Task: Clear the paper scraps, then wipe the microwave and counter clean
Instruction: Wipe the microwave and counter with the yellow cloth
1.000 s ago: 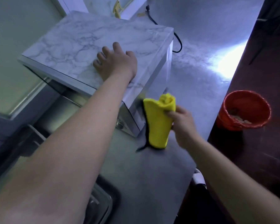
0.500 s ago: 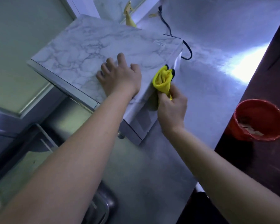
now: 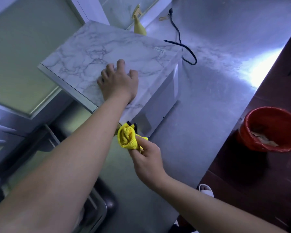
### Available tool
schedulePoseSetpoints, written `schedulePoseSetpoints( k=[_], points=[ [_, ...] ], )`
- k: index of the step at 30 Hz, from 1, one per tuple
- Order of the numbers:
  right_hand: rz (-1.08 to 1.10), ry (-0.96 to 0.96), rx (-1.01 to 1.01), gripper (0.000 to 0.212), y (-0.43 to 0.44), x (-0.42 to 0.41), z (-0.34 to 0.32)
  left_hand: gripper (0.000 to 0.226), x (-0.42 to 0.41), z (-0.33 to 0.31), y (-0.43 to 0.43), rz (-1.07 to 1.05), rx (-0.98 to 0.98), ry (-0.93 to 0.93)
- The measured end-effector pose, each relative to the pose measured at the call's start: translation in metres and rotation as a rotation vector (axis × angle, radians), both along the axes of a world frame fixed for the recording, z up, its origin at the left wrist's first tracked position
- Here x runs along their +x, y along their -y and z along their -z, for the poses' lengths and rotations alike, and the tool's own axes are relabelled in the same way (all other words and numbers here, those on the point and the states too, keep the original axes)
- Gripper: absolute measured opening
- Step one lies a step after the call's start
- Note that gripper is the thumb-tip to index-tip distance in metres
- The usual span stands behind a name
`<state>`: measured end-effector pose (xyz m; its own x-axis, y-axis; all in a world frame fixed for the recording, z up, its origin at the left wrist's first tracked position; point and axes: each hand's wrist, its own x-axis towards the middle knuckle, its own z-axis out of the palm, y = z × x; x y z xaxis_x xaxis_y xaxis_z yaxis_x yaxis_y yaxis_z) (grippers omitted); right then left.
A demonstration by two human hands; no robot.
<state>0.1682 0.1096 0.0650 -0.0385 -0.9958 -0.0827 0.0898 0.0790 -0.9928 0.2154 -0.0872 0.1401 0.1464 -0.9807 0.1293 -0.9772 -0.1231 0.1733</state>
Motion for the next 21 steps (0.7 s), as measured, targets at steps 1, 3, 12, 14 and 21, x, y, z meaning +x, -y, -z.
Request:
schedulePoseSetpoints(
  k=[1, 3, 12, 14, 21],
  points=[
    [-0.135, 0.012, 0.072, 0.019, -0.001, -0.005, 0.002, 0.046, 0.0, -0.001, 0.0, -0.004, 0.002, -0.005],
    [-0.357, 0.062, 0.227, 0.019, -0.006, -0.012, 0.01, 0.046, 0.0, -0.003, -0.001, -0.013, 0.007, -0.016],
    [0.229, 0.21, 0.378, 0.032, 0.022, -0.1, 0.015, 0.048, 0.002, -0.003, 0.0, -0.015, 0.002, 0.011],
    [0.406, 0.19, 0.304, 0.032, 0.054, -0.127, 0.002, 0.049, 0.003, -0.002, 0.002, -0.011, 0.005, 0.023],
    [0.502, 0.002, 0.168, 0.032, 0.162, -0.172, -0.044, 0.05, 0.004, 0.004, 0.006, -0.022, -0.012, 0.023]
  ],
)
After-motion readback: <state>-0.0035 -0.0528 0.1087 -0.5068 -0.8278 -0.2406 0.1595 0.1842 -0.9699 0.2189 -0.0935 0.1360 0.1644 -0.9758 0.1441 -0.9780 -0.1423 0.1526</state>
